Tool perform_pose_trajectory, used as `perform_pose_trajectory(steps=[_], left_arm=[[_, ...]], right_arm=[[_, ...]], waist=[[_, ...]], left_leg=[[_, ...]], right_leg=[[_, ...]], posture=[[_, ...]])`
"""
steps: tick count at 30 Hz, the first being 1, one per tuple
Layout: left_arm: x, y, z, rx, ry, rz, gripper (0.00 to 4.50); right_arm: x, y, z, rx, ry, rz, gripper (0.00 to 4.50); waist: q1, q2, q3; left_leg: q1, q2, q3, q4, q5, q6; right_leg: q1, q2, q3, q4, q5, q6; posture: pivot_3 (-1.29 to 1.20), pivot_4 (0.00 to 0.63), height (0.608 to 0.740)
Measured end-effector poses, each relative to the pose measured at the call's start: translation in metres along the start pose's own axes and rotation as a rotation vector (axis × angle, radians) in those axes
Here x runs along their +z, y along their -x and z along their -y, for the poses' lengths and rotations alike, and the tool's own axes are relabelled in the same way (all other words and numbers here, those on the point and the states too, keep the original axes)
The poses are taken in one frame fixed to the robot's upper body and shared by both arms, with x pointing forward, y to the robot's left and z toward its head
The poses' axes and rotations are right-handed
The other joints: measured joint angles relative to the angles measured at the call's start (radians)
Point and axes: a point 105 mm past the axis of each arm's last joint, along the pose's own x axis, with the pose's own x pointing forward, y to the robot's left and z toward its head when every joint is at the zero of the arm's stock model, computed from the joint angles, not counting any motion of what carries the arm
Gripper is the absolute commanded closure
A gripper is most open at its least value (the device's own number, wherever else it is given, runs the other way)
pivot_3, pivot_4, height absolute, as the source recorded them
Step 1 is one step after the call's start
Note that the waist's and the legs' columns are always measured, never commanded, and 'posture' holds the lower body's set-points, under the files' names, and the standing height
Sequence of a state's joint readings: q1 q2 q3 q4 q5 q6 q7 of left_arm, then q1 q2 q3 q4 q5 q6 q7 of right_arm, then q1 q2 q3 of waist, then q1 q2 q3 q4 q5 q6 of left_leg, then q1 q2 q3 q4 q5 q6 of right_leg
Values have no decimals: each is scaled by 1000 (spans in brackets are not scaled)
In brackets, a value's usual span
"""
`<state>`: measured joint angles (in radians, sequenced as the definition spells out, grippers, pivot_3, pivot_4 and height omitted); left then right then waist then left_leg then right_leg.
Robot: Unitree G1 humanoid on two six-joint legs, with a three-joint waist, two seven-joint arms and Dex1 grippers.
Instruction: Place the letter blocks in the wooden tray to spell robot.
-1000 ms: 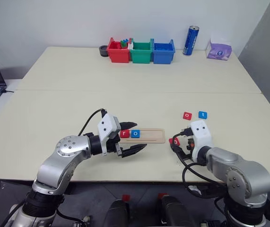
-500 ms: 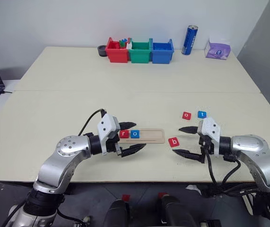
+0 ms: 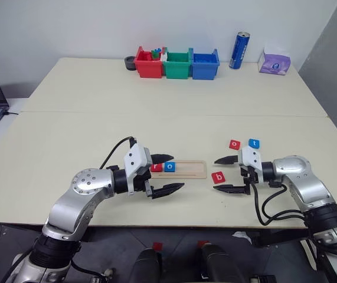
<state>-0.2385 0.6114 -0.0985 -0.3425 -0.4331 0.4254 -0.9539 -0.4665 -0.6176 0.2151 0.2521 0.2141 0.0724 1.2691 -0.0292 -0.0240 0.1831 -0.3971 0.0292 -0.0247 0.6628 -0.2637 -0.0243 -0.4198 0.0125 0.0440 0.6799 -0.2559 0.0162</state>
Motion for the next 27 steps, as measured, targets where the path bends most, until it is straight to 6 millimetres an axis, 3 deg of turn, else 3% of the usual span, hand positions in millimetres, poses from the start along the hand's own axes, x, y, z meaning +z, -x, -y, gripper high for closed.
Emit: perform_pose_trajectory(steps=[10, 14, 19, 27], left_arm=[[0, 0, 0, -4, -3, -3, 0], [1, -1, 2, -24, -7, -3, 0], [3, -1, 2, -28, -15, 0, 0], [4, 0, 2, -42, -33, 3, 0]], right_arm=[[-16, -1, 4, -1, -24, -42, 17], [-15, -5, 7, -6, 0, -41, 866], [-14, -8, 7, -12, 6, -34, 2581], [-12, -1, 5, -19, -5, -58, 2743]], waist=[[0, 0, 0], [0, 0, 0], [0, 0, 0], [0, 0, 0]], left_leg=[[0, 0, 0, 0, 0, 0], [0, 0, 0, 0, 0, 0], [0, 0, 0, 0, 0, 0], [0, 0, 0, 0, 0, 0]], right_leg=[[0, 0, 0, 0, 2, -4], [0, 0, 0, 0, 3, -4], [0, 0, 0, 0, 3, -4], [0, 0, 0, 1, 3, -4]], posture=[[0, 150, 740], [0, 150, 740], [0, 150, 740], [0, 150, 740]])
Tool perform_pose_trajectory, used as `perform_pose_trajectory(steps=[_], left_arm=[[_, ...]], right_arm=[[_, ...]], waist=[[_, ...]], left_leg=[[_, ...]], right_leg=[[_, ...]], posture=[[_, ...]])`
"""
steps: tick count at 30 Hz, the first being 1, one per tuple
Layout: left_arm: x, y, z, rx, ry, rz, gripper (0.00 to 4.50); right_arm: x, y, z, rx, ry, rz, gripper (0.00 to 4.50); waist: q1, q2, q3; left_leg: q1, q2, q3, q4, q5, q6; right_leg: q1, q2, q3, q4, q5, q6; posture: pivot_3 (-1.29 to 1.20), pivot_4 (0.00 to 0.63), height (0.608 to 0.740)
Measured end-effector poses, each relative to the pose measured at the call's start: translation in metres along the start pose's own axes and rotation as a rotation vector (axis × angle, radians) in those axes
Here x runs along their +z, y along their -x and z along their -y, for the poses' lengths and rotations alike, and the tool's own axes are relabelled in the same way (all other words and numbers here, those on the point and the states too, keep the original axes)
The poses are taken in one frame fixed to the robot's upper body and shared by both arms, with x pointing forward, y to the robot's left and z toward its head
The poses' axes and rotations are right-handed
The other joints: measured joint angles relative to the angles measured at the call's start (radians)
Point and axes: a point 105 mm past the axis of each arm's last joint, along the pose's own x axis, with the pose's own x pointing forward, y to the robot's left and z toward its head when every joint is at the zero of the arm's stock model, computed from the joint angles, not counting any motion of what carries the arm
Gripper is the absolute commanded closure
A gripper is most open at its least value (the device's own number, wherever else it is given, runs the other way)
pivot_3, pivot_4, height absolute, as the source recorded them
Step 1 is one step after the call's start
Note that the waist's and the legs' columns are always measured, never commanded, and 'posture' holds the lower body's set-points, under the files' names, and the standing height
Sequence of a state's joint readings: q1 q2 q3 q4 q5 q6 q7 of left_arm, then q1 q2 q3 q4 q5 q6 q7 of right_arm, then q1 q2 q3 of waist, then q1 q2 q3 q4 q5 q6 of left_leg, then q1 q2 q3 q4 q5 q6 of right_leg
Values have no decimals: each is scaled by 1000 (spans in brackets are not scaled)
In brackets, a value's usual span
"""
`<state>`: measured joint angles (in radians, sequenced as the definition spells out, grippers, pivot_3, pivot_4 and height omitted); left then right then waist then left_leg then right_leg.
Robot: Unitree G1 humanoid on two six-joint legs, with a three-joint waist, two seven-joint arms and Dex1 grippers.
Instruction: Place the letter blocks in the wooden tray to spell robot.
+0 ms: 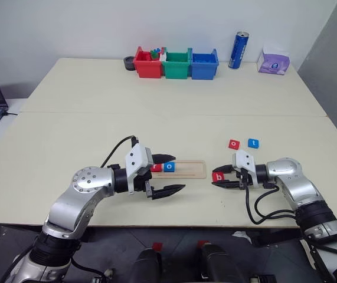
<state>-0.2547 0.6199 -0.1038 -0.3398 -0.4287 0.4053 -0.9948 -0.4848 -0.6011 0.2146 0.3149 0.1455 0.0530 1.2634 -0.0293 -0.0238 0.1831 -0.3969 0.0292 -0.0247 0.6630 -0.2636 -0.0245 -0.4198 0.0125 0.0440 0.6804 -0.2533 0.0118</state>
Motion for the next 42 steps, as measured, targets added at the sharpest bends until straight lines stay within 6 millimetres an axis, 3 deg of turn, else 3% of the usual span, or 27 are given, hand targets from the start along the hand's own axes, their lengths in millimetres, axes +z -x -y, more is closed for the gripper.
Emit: perform_pose_trajectory(steps=[7, 12, 18, 29, 42], left_arm=[[-8, 30, -17, 33, -31, -78, 0], [-13, 69, -35, 91, -54, -158, 0], [-22, 91, -32, 104, -38, -207, 0], [-22, 92, -29, 94, -62, -206, 0], [-18, 91, -30, 78, -79, -201, 0]], right_arm=[[39, 4, 9, -66, -7, 45, 2743], [71, -17, 8, -88, -4, 105, 2743], [82, -43, 0, -53, 5, 136, 2743], [75, -80, 1, -4, 40, 131, 2743], [75, -97, 9, 5, 40, 133, 2743]], waist=[[-5, 0, 0], [-3, 1, 0], [1, 1, 0], [-2, 1, 0], [-2, 1, 0]], left_leg=[[1, 1, 0, -1, 0, 0], [0, 1, -1, -1, 0, 0], [-1, 0, 0, 0, 0, 0], [-1, 1, 0, 0, 0, 0], [-1, 1, 0, 0, 0, 0]], right_leg=[[0, 1, 0, 1, 0, 0], [-1, 1, -1, 0, -1, -1], [-1, -1, -1, 0, -1, -1], [-2, 0, -2, 0, 0, -1], [-2, 0, -2, 0, 0, -1]], posture=[[0, 150, 740], [0, 150, 740], [0, 150, 740], [0, 150, 740], [0, 150, 740]])
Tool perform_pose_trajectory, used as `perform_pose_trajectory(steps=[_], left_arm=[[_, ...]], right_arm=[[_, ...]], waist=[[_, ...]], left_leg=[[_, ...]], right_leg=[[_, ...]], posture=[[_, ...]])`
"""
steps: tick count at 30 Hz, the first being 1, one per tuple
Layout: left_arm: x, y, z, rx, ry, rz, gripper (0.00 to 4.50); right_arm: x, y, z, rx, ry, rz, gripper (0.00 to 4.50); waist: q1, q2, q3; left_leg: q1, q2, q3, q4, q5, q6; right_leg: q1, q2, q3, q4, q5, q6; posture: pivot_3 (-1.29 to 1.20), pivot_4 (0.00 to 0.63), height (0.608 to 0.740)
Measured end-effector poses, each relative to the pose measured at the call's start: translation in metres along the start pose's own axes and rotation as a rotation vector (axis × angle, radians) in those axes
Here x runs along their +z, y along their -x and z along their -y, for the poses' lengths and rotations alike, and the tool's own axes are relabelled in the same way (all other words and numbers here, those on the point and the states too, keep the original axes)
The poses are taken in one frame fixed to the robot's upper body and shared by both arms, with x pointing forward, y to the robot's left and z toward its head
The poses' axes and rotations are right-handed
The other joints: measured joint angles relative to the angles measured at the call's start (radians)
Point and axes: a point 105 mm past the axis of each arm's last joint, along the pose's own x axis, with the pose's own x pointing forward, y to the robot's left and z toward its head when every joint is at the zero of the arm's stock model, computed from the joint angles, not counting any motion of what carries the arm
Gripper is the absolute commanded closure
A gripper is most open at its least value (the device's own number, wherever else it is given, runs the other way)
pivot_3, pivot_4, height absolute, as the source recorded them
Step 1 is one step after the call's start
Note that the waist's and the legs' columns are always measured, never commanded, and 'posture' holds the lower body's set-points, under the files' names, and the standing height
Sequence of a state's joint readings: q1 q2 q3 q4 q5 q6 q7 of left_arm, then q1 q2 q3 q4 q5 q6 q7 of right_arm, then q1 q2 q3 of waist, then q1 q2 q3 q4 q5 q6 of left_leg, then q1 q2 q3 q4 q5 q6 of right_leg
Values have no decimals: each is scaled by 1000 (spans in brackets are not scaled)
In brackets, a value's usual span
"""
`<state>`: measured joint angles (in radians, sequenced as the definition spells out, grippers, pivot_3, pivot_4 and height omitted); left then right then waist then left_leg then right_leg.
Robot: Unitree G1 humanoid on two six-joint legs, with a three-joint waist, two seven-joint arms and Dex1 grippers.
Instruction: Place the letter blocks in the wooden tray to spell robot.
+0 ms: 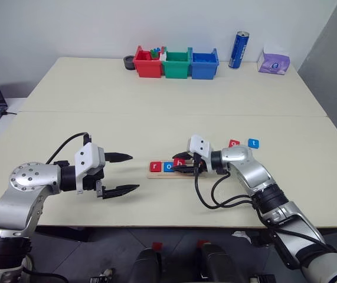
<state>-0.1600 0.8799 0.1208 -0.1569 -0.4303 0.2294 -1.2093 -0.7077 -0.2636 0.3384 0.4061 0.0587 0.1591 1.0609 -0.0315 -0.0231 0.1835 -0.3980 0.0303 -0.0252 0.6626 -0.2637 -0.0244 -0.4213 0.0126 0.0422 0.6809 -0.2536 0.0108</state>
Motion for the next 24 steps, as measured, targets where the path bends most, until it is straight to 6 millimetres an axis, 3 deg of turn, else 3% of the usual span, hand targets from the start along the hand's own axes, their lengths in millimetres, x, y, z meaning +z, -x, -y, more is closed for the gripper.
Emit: perform_pose_trajectory(steps=[18, 22, 24], left_arm=[[0, 0, -2, 17, 0, -2, 0], [-1, 0, -2, 19, -3, -5, 0], [-1, 0, -2, 19, -5, -6, 0]], right_arm=[[-12, 0, 4, 15, 10, -42, 2743], [-13, 0, 4, 18, 12, -42, 1702], [-14, 0, 5, 17, 9, -45, 976]], waist=[[0, 0, 0], [0, 0, 0], [0, 0, 0]], left_leg=[[0, 0, 0, 0, 0, 0], [0, 0, 0, 0, 0, 0], [0, 0, 0, 0, 0, 0]], right_leg=[[0, 0, 0, 0, 0, 0], [0, 0, 0, 0, 0, 0], [0, 0, 0, 0, 0, 0]], posture=[[0, 150, 740], [0, 150, 740], [0, 150, 740]])
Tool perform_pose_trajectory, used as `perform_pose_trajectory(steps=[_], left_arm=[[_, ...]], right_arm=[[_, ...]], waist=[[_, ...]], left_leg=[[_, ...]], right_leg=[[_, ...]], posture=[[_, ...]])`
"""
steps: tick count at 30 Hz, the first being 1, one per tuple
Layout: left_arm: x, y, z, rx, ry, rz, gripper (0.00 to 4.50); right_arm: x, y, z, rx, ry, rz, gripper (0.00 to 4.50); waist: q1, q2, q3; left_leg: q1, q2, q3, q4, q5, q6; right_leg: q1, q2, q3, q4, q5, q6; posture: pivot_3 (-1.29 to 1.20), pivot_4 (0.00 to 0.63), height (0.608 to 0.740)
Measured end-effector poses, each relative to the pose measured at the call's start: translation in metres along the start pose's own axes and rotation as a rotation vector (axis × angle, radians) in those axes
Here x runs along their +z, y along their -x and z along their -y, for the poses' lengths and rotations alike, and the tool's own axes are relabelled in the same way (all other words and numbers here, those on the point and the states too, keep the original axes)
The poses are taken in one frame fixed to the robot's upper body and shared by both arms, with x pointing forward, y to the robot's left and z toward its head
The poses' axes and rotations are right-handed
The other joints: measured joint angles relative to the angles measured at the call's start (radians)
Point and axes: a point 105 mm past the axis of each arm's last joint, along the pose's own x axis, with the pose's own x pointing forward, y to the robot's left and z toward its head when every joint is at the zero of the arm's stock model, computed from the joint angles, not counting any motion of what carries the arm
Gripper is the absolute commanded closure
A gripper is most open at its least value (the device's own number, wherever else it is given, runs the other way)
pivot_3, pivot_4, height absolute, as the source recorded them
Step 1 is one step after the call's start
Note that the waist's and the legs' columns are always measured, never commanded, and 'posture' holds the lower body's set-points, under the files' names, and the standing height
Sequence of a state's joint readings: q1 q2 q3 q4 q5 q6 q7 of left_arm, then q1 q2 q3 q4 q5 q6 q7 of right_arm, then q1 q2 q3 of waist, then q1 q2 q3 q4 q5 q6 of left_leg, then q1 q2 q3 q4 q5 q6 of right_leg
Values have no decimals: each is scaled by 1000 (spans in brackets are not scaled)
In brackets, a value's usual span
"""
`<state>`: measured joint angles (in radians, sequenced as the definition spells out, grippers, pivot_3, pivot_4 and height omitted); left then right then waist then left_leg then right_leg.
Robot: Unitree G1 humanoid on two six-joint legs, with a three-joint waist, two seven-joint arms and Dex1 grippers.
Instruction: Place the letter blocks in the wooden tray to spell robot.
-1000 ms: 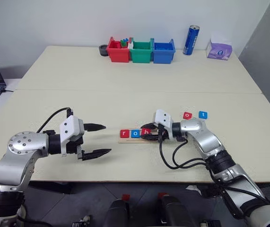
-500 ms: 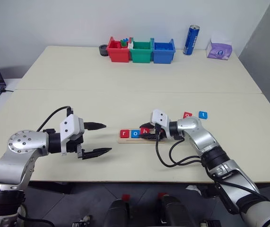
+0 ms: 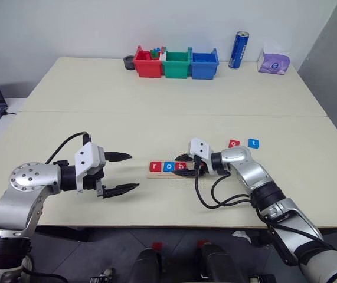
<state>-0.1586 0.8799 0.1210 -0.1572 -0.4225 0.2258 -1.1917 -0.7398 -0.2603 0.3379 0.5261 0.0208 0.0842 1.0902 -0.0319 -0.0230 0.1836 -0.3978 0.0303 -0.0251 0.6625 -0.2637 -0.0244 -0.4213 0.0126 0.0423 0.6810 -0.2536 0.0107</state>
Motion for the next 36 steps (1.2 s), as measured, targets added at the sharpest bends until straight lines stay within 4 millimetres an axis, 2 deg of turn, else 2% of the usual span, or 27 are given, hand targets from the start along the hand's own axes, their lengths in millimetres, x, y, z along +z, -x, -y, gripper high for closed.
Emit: perform_pose_trajectory(steps=[3, 9, 16, 19, 26, 29, 30, 36], left_arm=[[0, 0, 0, 1, -3, -1, 0], [2, 0, -1, 1, -17, 2, 0], [2, -1, -1, 2, -17, 6, 0], [2, -3, 0, -3, -14, 10, 0], [3, -5, 0, -9, -16, 13, 0], [3, -5, -1, -8, -18, 14, 0], [3, -5, -1, -8, -19, 14, 0], [3, -5, -1, -7, -19, 14, 0]], right_arm=[[-1, 0, 1, -1, -3, -3, 32], [4, 4, 3, 7, -9, -3, 32], [26, 33, 12, -41, -2, 39, 32], [27, 35, 6, -33, -25, 56, 634], [14, 25, -30, 33, -60, 66, 3142], [15, 20, -36, 45, -49, 61, 4262], [16, 19, -36, 46, -43, 61, 4460], [13, 13, -39, 39, -29, 32, 4460]], waist=[[0, 0, 0], [0, 0, 0], [1, 0, 0], [1, 0, 0], [1, 0, 0], [1, 0, 0], [0, 0, 0], [0, 0, 0]], left_leg=[[0, 0, 0, 0, 0, 0], [0, 0, 0, 0, 0, 0], [0, 0, -1, 0, 0, 0], [0, 0, 0, 0, 0, 0], [0, 0, 0, 0, 0, 0], [0, 0, 0, 0, 0, 0], [0, 0, 0, 0, 0, 0], [0, 0, 0, 0, 0, 0]], right_leg=[[0, 0, 0, 0, 0, 0], [0, 0, 0, 0, 0, 0], [0, 0, 0, 0, 0, 0], [0, 0, 0, 0, 0, 0], [0, 0, 0, 0, 0, 0], [0, 0, 0, 0, 0, 0], [0, 0, 0, 0, 0, 0], [0, 0, 0, 0, 0, 0]], posture=[[0, 150, 740], [0, 150, 740], [0, 150, 740], [0, 150, 740], [0, 150, 740], [0, 150, 740], [0, 150, 740], [0, 150, 740]])
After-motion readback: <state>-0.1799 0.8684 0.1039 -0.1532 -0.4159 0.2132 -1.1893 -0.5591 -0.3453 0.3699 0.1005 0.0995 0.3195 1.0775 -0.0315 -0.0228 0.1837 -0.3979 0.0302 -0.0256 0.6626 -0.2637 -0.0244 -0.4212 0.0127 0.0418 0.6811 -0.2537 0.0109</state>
